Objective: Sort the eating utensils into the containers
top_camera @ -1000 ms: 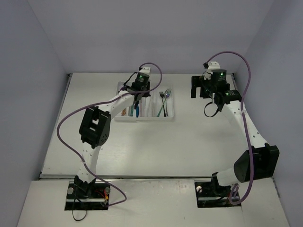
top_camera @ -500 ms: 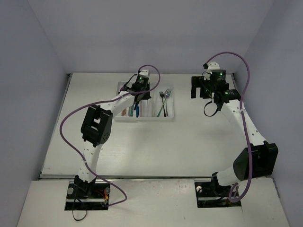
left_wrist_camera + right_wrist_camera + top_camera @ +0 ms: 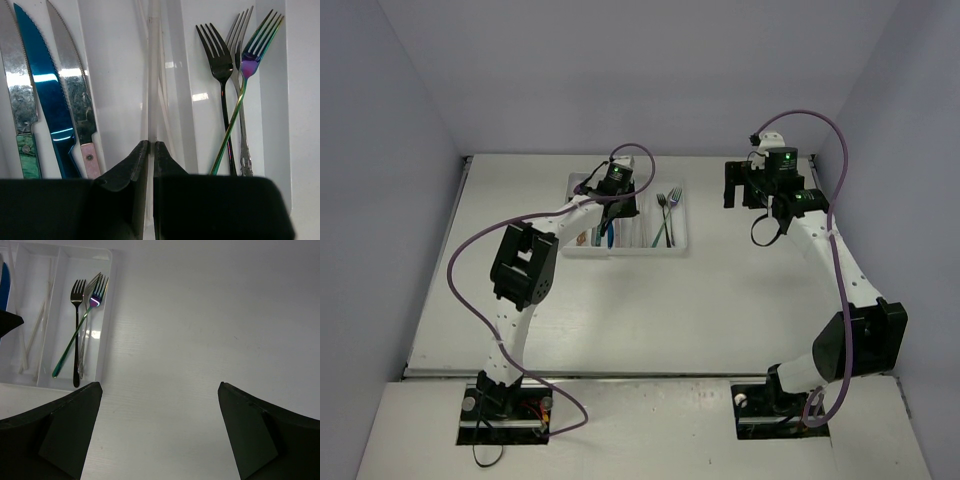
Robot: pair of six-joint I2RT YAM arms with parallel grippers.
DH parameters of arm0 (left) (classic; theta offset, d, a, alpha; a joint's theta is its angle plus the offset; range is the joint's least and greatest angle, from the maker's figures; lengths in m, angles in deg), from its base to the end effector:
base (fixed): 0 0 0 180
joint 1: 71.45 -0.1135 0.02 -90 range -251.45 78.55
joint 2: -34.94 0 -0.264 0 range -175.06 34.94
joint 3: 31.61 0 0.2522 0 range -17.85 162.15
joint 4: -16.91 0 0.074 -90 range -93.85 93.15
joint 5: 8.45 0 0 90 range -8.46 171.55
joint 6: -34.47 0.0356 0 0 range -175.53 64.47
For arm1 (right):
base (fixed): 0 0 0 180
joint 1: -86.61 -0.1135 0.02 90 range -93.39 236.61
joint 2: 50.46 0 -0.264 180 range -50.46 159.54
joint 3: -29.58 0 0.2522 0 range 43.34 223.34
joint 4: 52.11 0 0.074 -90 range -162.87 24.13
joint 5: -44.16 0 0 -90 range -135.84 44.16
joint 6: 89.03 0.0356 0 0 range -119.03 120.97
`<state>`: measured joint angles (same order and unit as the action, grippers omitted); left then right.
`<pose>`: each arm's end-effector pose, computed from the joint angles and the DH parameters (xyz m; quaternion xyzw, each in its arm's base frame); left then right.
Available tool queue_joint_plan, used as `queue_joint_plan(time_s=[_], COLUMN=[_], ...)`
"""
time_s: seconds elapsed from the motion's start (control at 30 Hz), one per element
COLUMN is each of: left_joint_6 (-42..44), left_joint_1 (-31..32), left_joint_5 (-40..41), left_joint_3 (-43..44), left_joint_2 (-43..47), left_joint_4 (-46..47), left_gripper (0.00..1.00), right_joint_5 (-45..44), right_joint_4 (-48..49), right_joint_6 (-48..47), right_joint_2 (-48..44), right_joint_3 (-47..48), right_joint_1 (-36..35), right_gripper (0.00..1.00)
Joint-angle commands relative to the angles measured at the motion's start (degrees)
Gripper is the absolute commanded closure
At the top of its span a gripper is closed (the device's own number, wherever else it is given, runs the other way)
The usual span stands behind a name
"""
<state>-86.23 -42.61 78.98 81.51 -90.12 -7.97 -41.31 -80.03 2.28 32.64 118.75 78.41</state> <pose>0.4426 -0.2455 0.2118 -0.0045 0.8941 -0.2396 0.3785 0.3368 0.0514 0.3615 -0.0718 0.8248 0.0790 0.5552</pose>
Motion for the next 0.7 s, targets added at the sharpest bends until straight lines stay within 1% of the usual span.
queue_joint_plan(time_s=[0.0, 0.03, 0.07, 0.1, 0.2, 0.3, 0.37, 0.47, 0.57, 0.67], left_joint_6=[-1.3, -1.2, -0.9, -0.6, 0.6, 2.2, 3.8, 8.0, 13.2, 16.8], left_joint_1=[-0.4, -0.3, -0.2, -0.2, -0.2, -0.4, -0.5, -0.7, -1.3, -3.0], left_joint_5=[-2.3, -2.4, -2.4, -2.4, -1.7, -0.4, 0.0, 1.6, 3.8, 3.6], left_joint_3=[0.9, 0.9, 1.0, 1.1, 1.9, 2.8, 4.1, 5.7, 7.6, 7.5], left_joint_2=[3.0, 3.1, 3.4, 3.7, 5.1, 7.0, 8.3, 12.1, 16.4, 20.7], left_joint_4=[1.3, 1.1, 0.8, 0.5, -0.4, -1.2, -2.4, -4.3, -7.0, -10.0], left_gripper=[1.00, 1.00, 0.95, 0.89, 0.60, 0.46, 0.42, 0.40, 0.25, 0.20], right_joint_5=[0.6, 0.7, 0.9, 1.0, 1.3, 1.5, 1.6, 1.5, 1.2, 0.1], right_joint_4=[2.6, 2.6, 2.6, 2.6, 2.6, 2.6, 2.5, 2.5, 2.5, 2.6], right_joint_6=[0.4, 0.4, 0.4, 0.4, 0.3, 0.1, 0.1, -0.2, -0.8, -3.1], right_joint_2=[-0.3, -0.3, -0.4, -0.4, -0.4, -0.2, -0.3, -0.3, -0.6, -0.6], right_joint_3=[0.3, 0.3, 0.3, 0.3, 0.5, 0.8, 1.3, 2.4, 3.2, 3.5], right_joint_1=[0.5, 0.5, 0.5, 0.5, 0.5, 0.5, 0.5, 0.5, 0.6, 0.6], right_gripper=[0.00, 0.00, 0.00, 0.00, 0.00, 0.00, 0.00, 0.00, 0.00, 0.00])
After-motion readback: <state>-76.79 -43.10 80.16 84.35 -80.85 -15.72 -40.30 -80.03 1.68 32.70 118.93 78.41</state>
